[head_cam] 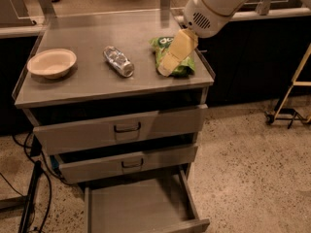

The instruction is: Place redbull can into bottom drawer

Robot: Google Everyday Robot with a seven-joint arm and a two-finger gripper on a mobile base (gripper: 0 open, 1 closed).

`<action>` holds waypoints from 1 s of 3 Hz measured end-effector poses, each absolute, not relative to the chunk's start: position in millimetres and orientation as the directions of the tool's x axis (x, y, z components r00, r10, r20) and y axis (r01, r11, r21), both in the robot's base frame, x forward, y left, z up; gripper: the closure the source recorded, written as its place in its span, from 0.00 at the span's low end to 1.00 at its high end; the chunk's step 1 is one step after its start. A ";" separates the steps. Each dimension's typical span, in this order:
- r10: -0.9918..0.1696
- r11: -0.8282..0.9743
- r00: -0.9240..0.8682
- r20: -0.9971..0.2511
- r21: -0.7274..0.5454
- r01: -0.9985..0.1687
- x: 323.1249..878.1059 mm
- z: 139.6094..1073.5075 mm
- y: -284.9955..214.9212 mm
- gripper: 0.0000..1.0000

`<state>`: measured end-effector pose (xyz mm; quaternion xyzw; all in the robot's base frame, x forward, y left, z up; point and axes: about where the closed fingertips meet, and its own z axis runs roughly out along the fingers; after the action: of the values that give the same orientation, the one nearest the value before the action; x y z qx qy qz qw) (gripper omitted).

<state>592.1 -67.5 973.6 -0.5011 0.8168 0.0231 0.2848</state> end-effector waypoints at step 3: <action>-0.786 0.386 -0.290 -0.547 -0.067 -0.920 612.2 967.4 -27.5 0.00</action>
Offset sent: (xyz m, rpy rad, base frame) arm 0.0134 0.0353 -0.0083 0.1537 0.1005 0.0986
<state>612.2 -27.5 967.4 -0.5383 0.7922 0.1314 0.2559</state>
